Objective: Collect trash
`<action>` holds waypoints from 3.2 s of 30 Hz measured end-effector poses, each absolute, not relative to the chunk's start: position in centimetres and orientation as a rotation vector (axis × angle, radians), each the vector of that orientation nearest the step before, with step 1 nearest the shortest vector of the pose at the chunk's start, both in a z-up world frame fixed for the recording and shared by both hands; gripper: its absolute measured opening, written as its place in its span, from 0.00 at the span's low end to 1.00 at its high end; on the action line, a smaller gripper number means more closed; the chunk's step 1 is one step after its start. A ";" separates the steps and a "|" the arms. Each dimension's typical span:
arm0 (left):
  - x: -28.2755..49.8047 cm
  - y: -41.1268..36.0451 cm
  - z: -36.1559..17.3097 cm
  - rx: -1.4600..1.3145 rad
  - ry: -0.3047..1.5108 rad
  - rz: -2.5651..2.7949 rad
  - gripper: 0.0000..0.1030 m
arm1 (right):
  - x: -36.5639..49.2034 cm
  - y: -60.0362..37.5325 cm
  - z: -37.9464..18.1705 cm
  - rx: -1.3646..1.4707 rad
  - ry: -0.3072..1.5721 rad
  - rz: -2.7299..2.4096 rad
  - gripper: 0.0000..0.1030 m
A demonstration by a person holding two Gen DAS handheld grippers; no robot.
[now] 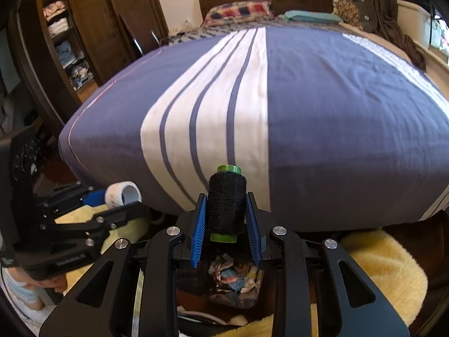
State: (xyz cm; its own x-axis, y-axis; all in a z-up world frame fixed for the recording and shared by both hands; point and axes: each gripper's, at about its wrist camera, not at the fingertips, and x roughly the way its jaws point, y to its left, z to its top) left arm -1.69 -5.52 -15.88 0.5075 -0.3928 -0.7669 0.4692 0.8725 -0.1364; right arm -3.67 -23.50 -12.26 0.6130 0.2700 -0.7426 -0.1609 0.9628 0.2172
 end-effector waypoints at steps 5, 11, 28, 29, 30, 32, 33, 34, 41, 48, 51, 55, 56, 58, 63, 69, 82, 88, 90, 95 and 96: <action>-1.5 -4.9 -18.8 0.088 0.969 -0.503 0.34 | -3.5 -22.8 -14.3 0.129 0.929 0.248 0.27; -1.1 -4.2 -22.7 0.087 1.066 -0.479 0.34 | -3.0 -22.1 -17.4 0.140 1.016 0.265 0.27; 1.2 -5.9 -31.2 0.067 1.299 -0.536 0.34 | -1.1 -21.7 -27.2 0.230 1.299 0.272 0.28; 1.4 -6.1 -31.4 0.070 1.306 -0.539 0.34 | -1.0 -21.7 -27.5 0.233 1.308 0.273 0.28; 1.3 -6.3 -31.7 0.071 1.313 -0.541 0.34 | -0.7 -21.7 -27.7 0.235 1.314 0.274 0.28; 1.4 -6.4 -32.1 0.070 1.330 -0.538 0.35 | -0.7 -21.7 -28.2 0.238 1.325 0.276 0.30; 1.4 -6.7 -32.3 0.070 1.337 -0.537 0.35 | -0.6 -21.6 -28.3 0.241 1.331 0.273 0.30; 1.6 -6.7 -32.5 0.068 1.348 -0.535 0.37 | -0.5 -21.7 -28.5 0.247 1.335 0.274 0.30; 1.7 -6.4 -32.6 0.068 1.349 -0.501 0.62 | 0.5 -22.6 -28.0 0.279 1.312 0.253 0.48; 2.0 -4.8 -29.8 0.053 1.280 -0.451 0.83 | 0.2 -23.9 -25.6 0.249 1.219 0.196 0.91; 2.0 -4.1 -27.8 0.048 1.225 -0.430 0.91 | -0.1 -24.8 -24.1 0.222 1.157 0.151 0.96; 1.7 -2.9 -24.3 0.039 1.127 -0.405 0.92 | -0.4 -25.5 -22.0 0.145 1.087 0.065 0.96; 1.7 -2.7 -23.5 0.039 1.104 -0.398 0.92 | -0.5 -25.7 -21.4 0.132 1.071 0.052 0.96; 1.6 -2.3 -21.4 0.039 1.051 -0.380 0.92 | -0.7 -26.0 -19.6 0.108 1.022 0.024 0.96; 1.2 -1.3 -16.3 0.032 0.921 -0.344 0.92 | -1.7 -26.4 -13.8 0.055 0.853 -0.024 0.96; 0.7 -0.3 -10.7 0.031 0.776 -0.305 0.92 | -2.6 -26.9 -7.3 0.038 0.673 -0.034 0.96; -0.5 0.6 -1.4 0.028 0.513 -0.236 0.92 | -4.1 -27.3 0.9 0.063 0.448 -0.074 0.97; -1.3 0.4 1.3 0.029 0.431 -0.209 0.92 | -5.3 -27.3 3.2 0.049 0.364 -0.107 0.97; -1.6 0.5 1.9 0.019 0.411 -0.205 0.92 | -5.6 -27.3 3.8 0.043 0.343 -0.113 0.97; -3.4 0.6 3.2 0.000 0.363 -0.199 0.92 | -6.8 -27.3 4.2 0.057 0.321 -0.120 0.97; -3.8 0.6 3.3 0.003 0.356 -0.198 0.92 | -7.1 -27.2 4.3 0.057 0.318 -0.124 0.97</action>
State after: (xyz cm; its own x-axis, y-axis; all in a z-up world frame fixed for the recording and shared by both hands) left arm -3.77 0.55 3.30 0.9182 -0.1923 -0.3464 0.1934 0.9806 -0.0317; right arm -7.07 -27.16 4.29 0.9423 -0.1129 -0.3153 0.1308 0.9907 0.0363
